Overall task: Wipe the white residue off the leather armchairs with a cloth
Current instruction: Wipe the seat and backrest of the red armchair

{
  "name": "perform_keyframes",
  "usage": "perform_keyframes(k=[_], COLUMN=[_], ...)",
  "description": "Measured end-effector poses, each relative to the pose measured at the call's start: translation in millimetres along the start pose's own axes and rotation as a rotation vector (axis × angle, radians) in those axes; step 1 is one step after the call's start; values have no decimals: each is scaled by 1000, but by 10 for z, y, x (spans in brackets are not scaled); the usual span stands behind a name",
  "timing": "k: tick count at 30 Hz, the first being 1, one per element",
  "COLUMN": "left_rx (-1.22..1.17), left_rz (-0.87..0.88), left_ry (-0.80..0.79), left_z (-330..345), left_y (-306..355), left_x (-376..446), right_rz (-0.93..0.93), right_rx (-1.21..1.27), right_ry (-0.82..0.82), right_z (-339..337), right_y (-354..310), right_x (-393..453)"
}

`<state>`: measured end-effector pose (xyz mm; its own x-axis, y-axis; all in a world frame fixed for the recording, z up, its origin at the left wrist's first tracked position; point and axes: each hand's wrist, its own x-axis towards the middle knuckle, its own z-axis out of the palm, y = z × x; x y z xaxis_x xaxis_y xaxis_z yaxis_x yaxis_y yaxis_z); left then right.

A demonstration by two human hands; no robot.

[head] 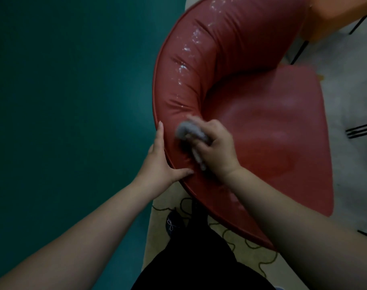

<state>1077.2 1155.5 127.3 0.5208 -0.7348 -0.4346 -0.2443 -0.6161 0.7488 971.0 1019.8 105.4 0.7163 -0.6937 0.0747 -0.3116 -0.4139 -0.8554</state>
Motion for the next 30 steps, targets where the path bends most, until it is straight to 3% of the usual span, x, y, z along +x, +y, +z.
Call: perform_keyframes(k=[2, 7, 12, 15, 17, 19, 21, 24, 26, 28, 30], left_rx=[10, 21, 34, 65, 86, 97, 112, 119, 129, 162, 188], left_rz=[-14, -31, -16, -14, -11, -3, 7, 21, 39, 66, 94], left_ry=[1, 47, 70, 52, 37, 26, 18, -2, -22, -44, -62], left_z=[-11, -132, -258, -301, -316, -328, -337, -400, -494, -587, -658], left_y=[17, 60, 131, 148, 153, 158, 167, 204, 234, 253, 263], left_x=[22, 143, 328, 385, 417, 470, 509, 610, 732, 866, 994], right_rz=[-59, 176, -21, 248, 337, 210, 98, 312, 455, 424, 322], right_rx=[-67, -41, 23, -22, 110, 238, 185, 63, 175, 317, 299], right_ry=[-86, 70, -40, 115, 164, 116, 2, 93, 221, 236, 179], right_z=[80, 14, 104, -69, -128, -20, 137, 81, -5, 70, 252], right_y=[-41, 35, -14, 200, 212, 77, 1, 192, 276, 169, 30], right_x=[0, 274, 230, 475, 623, 733, 736, 759, 751, 723, 682])
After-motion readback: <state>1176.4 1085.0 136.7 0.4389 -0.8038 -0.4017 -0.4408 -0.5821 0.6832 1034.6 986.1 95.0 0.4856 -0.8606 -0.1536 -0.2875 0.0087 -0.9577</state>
